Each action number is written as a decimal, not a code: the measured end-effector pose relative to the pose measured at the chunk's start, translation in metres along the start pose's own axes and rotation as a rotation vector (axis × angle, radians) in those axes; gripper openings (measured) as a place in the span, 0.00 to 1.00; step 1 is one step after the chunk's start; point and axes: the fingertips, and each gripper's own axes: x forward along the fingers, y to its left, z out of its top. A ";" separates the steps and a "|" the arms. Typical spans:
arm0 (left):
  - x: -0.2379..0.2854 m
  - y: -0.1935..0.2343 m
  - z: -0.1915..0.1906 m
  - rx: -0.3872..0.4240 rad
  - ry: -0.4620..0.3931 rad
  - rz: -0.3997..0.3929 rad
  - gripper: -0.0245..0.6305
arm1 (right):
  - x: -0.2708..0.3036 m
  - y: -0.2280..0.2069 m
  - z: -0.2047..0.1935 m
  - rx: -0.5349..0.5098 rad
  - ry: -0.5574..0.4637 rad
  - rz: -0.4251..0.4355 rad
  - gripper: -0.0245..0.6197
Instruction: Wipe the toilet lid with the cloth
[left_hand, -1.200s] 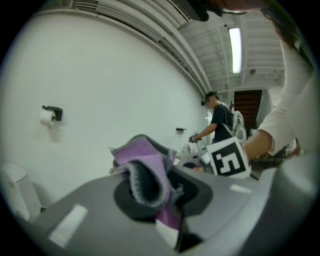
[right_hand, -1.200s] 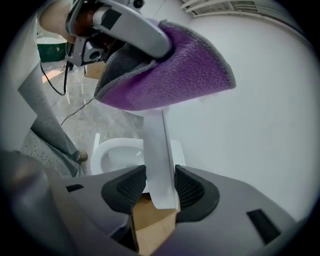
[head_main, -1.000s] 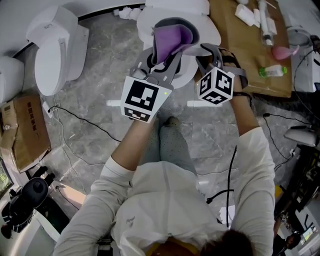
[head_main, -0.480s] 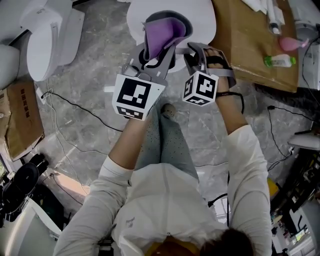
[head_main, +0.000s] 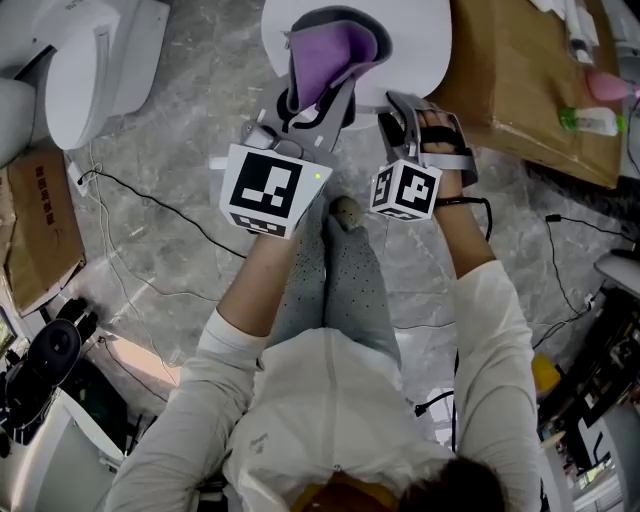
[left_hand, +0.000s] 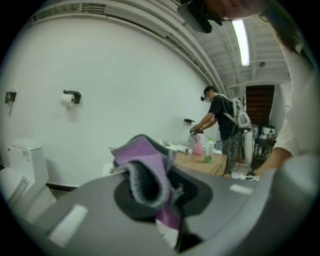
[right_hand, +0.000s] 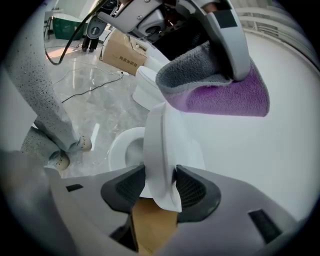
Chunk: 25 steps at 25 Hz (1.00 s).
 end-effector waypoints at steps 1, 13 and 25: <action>0.000 0.000 -0.005 -0.002 0.000 -0.002 0.11 | 0.003 0.006 -0.001 -0.002 0.003 0.002 0.34; 0.002 0.002 -0.042 -0.005 0.001 -0.023 0.11 | 0.037 0.074 -0.011 -0.016 0.032 0.081 0.30; 0.003 0.019 -0.069 -0.027 0.017 -0.019 0.11 | 0.082 0.122 -0.027 -0.019 0.118 0.205 0.25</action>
